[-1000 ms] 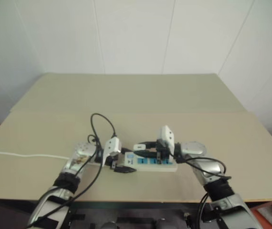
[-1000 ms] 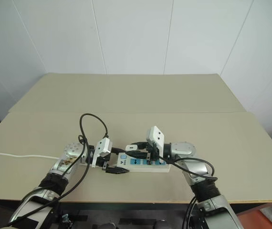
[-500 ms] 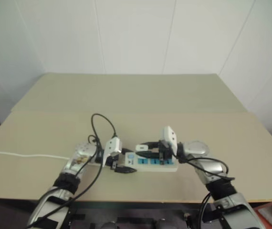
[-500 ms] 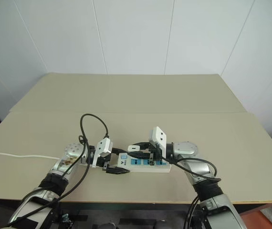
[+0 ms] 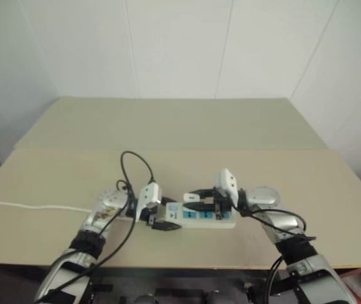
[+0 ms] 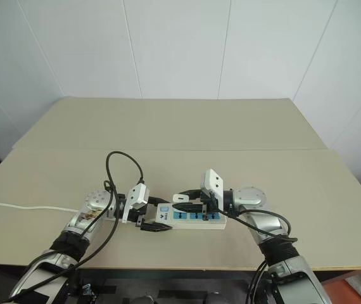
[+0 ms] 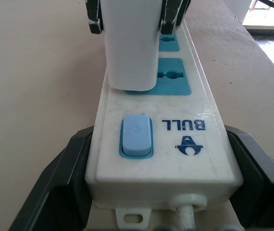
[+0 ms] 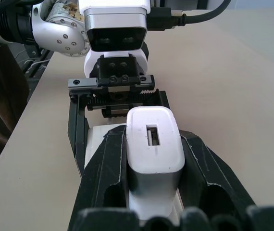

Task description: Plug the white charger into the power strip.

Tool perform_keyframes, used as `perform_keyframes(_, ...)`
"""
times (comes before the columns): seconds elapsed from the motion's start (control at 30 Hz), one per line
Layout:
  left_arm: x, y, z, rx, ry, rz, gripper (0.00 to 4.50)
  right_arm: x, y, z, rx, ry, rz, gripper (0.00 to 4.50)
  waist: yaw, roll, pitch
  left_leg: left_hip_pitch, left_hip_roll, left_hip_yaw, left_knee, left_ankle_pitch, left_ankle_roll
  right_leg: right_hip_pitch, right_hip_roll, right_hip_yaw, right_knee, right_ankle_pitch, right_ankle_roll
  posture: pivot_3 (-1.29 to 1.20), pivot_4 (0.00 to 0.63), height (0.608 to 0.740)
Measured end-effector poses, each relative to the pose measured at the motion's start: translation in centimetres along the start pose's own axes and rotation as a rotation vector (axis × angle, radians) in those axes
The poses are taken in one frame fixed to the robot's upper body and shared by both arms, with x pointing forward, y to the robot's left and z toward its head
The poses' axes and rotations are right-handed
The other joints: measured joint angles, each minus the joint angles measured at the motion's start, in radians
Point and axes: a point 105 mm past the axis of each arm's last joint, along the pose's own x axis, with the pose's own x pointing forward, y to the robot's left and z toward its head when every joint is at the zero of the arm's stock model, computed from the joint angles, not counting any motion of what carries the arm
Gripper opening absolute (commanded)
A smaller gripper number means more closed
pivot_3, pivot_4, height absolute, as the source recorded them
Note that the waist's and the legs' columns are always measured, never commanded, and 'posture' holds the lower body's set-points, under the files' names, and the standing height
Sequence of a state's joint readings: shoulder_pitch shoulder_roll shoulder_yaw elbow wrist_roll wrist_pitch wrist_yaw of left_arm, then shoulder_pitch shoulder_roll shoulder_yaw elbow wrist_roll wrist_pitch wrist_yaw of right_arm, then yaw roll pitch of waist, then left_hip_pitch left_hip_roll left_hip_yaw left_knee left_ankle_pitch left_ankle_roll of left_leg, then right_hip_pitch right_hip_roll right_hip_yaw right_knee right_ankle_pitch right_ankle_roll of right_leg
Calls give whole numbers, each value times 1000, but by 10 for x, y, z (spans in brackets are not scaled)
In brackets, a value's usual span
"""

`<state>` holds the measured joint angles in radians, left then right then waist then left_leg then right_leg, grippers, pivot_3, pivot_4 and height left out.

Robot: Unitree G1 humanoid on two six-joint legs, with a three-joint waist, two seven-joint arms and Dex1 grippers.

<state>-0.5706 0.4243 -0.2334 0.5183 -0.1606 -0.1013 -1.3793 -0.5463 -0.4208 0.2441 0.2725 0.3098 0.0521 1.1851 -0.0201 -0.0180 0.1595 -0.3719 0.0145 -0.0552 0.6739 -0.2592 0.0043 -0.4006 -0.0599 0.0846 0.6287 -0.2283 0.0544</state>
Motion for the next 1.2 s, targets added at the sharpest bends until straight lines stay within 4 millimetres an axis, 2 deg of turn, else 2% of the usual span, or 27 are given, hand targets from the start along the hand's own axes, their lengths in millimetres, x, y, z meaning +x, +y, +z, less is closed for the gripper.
perform_keyframes(0.37,-5,-2,-4,-1,19,-1,3299,12,1,0,-13,29,37,1151,-22,0,0,4,0,0,-4,0,0,1,0,0,1,0,-1,0,150,740)
perform_keyframes(1.03,-5,-3,-4,-11,20,6,3299,10,3,-5,-12,30,39,1151,-23,-1,-1,9,0,0,-6,0,0,7,0,0,-2,-1,-1,0,150,740)
perform_keyframes(1.1,-5,-3,-4,-11,20,6,3299,10,3,-5,-12,31,39,1864,-23,-1,-1,9,0,0,-6,0,0,7,0,0,-2,-1,-1,0,150,740)
perform_keyframes(1.2,-6,-5,-5,-12,17,4,3299,2,-1,-16,15,75,9,2713,-22,-1,-1,8,0,0,-6,0,0,7,0,0,-2,-1,-1,0,150,740)
